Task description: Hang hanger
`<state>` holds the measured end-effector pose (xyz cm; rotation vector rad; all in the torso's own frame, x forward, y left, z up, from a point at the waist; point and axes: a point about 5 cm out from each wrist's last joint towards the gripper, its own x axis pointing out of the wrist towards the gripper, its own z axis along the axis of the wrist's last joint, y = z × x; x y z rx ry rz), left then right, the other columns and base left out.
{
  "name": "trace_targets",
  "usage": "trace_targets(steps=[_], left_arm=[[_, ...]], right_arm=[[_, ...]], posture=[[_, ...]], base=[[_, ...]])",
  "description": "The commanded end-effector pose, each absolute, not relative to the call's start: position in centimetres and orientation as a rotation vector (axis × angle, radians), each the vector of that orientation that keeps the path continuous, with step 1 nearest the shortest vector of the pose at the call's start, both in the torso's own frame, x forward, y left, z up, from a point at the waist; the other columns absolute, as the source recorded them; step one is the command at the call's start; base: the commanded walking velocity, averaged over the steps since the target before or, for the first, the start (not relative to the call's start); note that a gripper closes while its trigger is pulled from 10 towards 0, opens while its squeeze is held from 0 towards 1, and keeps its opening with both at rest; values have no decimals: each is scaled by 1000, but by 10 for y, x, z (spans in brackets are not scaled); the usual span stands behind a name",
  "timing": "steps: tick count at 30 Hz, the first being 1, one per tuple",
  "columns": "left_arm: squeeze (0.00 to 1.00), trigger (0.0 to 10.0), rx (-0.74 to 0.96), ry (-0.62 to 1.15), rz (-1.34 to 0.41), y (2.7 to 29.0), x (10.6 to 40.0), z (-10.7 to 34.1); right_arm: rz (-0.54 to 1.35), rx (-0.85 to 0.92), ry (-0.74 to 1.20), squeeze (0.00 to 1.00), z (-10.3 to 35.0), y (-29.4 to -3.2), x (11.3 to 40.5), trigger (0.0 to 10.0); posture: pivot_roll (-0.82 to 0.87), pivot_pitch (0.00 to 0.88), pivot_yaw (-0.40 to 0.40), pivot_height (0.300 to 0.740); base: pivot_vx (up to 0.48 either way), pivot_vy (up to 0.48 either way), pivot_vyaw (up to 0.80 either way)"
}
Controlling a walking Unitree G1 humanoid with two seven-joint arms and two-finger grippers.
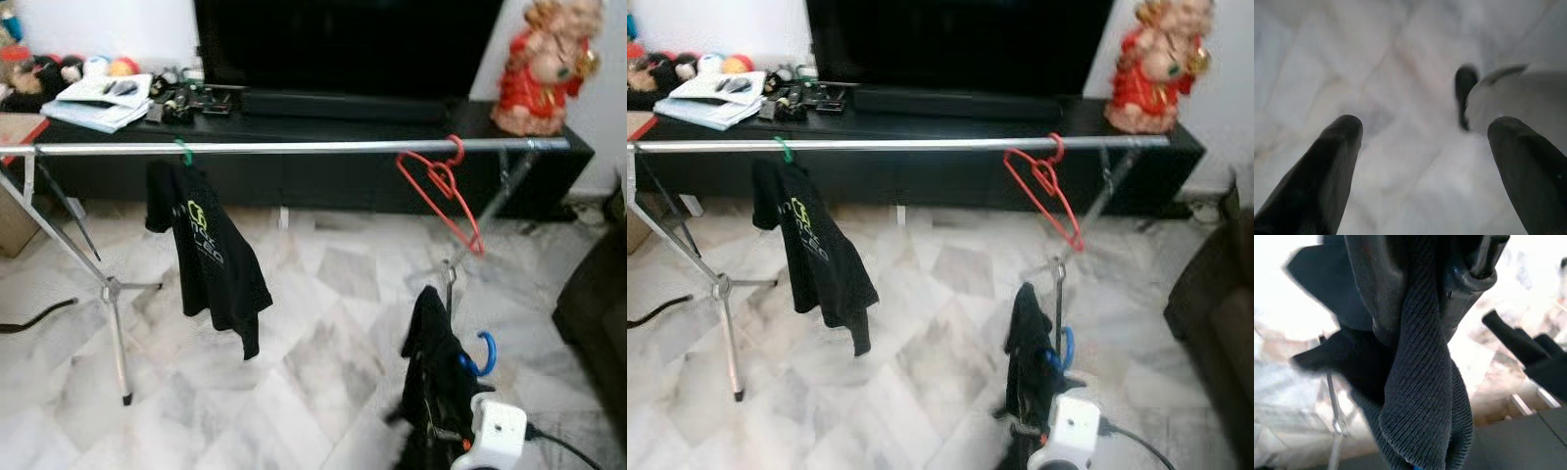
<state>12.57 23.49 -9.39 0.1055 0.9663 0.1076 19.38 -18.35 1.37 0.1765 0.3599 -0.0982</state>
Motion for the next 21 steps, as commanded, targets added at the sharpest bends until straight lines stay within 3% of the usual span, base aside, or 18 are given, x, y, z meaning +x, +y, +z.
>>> trace_targets(steps=[1,21], left_arm=[[0,10000,102,985,117,239,122,-94],[0,10000,105,985,114,240,125,-94]], right_arm=[[-101,169,328,0,19,-186,198,10000],[-99,169,330,0,17,-185,200,10000]], posture=[[-67,79,-24,721],[-62,68,-18,721]], base=[[-319,0,0],[-319,0,0]])
